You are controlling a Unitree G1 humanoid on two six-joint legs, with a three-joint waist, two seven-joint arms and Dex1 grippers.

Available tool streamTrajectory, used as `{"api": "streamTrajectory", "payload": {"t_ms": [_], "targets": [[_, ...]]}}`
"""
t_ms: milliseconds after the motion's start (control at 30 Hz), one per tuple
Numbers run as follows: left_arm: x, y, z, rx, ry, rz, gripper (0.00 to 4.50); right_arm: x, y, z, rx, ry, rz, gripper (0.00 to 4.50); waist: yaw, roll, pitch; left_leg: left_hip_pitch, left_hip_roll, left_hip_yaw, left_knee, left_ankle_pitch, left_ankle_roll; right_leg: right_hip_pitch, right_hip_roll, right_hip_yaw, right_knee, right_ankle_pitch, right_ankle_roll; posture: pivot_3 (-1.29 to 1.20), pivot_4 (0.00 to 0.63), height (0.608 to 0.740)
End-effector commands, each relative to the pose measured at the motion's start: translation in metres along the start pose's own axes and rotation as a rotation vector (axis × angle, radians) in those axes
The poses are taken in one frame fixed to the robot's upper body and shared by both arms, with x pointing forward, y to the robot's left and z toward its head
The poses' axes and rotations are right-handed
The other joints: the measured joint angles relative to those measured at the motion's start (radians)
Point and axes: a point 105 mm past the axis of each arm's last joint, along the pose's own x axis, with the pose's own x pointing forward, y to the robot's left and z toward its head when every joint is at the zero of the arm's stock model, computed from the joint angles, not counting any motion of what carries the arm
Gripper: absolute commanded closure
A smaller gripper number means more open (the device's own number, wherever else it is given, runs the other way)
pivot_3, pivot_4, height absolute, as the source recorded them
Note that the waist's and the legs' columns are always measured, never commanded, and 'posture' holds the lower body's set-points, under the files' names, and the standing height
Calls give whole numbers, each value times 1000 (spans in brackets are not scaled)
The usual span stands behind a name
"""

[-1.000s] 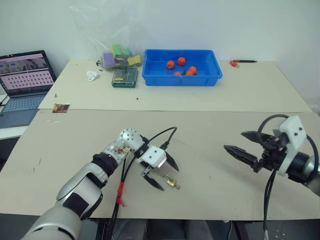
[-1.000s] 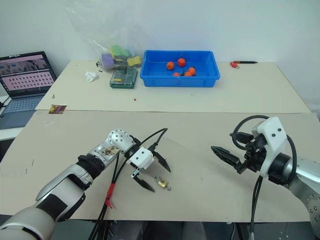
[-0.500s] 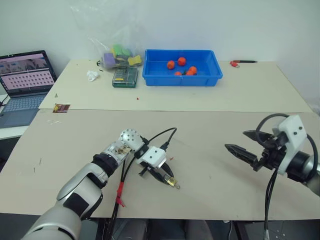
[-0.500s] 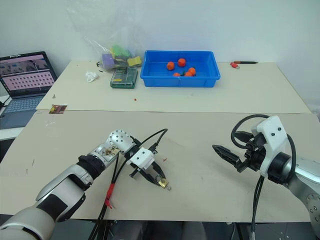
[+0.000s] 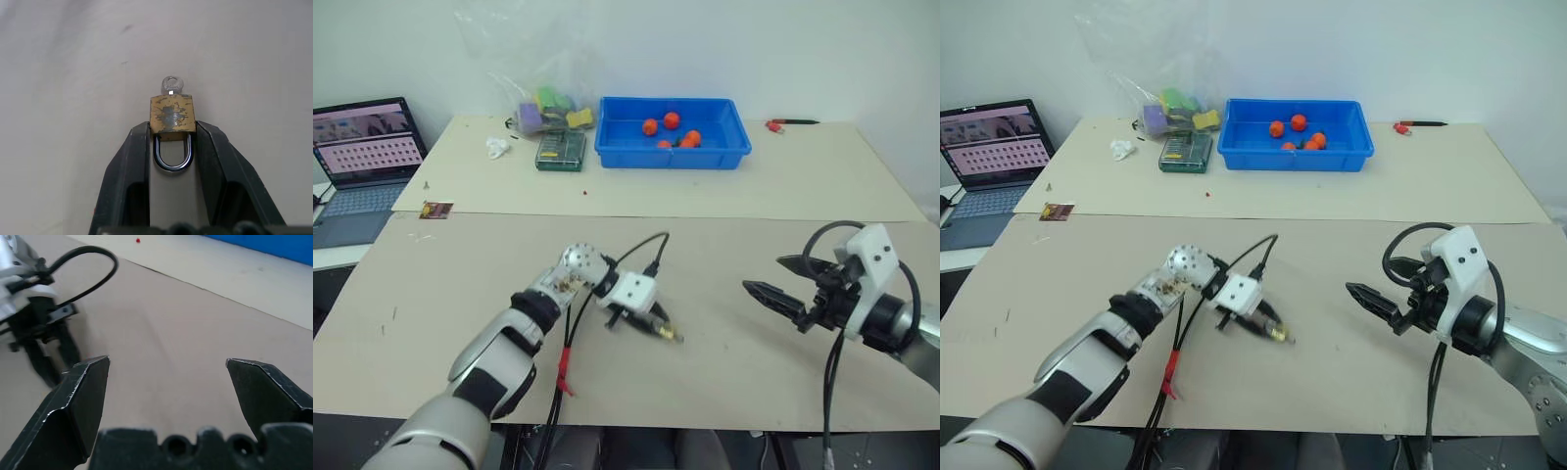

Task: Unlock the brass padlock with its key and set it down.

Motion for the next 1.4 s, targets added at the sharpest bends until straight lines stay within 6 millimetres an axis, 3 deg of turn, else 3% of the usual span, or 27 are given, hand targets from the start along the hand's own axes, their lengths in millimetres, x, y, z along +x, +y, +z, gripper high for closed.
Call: {"api": "streamTrajectory", "payload": {"t_ms": [33,200,367,567,667,800,1033,1200,1400], "targets": [[-22,32,-4,182,137,216,3676,5,3,6,77,-43,64,0,-3,0,0,0,0,0,0,0,0,0,0,0,0,0,0,0,150,740],[-47,29,-4,461,172,482,3676,15,19,10,190,-106,211,0,-9,1,0,1,1,1,-3,-1,0,-3,1,3,0,3,-5,0,150,740],[-87,-17,11,665,133,721,3676,32,29,-2,298,-81,328,0,-14,1,-1,-3,1,2,-2,0,-7,-8,1,3,1,4,-7,0,150,740],[-103,-48,34,728,113,920,3676,39,46,-4,400,-75,507,0,10,2,-1,-3,1,1,-1,-5,-1,-8,-1,2,0,5,-7,0,150,740],[-97,-69,43,718,86,973,3676,39,62,-7,422,-57,632,0,3,2,-1,-1,2,2,-2,-5,-1,-8,0,2,1,5,-7,0,150,740],[-85,-86,46,685,63,950,3676,46,61,-4,410,-68,660,0,2,2,-1,1,1,3,-2,-5,-2,-6,2,1,2,5,-7,0,150,740],[-81,-90,50,658,58,950,3676,60,66,-7,339,-36,673,0,-3,3,-1,6,8,6,-2,-6,-5,-3,6,1,2,5,-7,0,150,740],[-80,-86,52,675,35,930,3676,72,71,-9,297,-18,682,1380,-2,3,-1,7,11,8,-2,-7,-6,-4,9,1,2,6,-9,0,150,740],[-77,-82,54,679,22,923,3676,80,72,-10,282,-12,700,1380,-4,3,-1,7,12,9,-2,-7,-7,-4,10,1,2,7,-10,0,150,740]]}}
